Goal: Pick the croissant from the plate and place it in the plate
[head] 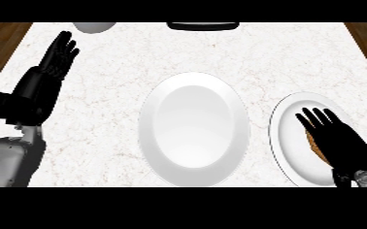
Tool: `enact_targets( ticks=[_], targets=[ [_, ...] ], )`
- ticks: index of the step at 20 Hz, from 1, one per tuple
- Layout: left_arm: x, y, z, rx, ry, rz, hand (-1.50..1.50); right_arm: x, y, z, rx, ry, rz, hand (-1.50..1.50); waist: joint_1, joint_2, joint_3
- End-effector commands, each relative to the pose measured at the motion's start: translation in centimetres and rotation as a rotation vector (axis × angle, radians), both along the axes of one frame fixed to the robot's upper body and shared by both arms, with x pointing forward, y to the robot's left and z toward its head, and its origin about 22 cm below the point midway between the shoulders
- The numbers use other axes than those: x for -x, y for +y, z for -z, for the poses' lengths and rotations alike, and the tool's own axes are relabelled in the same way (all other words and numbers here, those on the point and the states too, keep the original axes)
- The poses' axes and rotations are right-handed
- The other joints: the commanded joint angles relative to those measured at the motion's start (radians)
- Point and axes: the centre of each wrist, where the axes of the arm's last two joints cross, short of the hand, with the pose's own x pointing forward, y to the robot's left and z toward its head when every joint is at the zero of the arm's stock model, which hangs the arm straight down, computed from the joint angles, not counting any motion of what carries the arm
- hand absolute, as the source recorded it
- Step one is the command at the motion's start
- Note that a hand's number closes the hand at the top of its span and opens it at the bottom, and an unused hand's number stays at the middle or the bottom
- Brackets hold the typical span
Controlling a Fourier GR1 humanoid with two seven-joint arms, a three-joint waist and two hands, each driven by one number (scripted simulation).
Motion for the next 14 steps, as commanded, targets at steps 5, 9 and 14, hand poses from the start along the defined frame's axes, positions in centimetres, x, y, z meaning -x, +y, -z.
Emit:
enact_targets(
  ticks=[5,9,14],
  targets=[
    [-0.2,1.2,-0.8,-0.004,0.015,0.015,0.00,0.0,-0.3,4.5,0.065,0.007,0.037,-1.50,0.000,0.001,0.001],
    [-0.2,-0.4,0.2,0.011,0.000,0.008,0.00,-2.8,0.5,2.9,-0.072,-0.070,-0.094,1.50,0.004,0.002,0.001],
    [-0.8,0.8,-0.2,0.005,0.010,-0.019,0.00,-2.1,1.2,2.5,-0.065,-0.241,-0.192,1.50,-0.005,0.000,0.001]
  ],
)
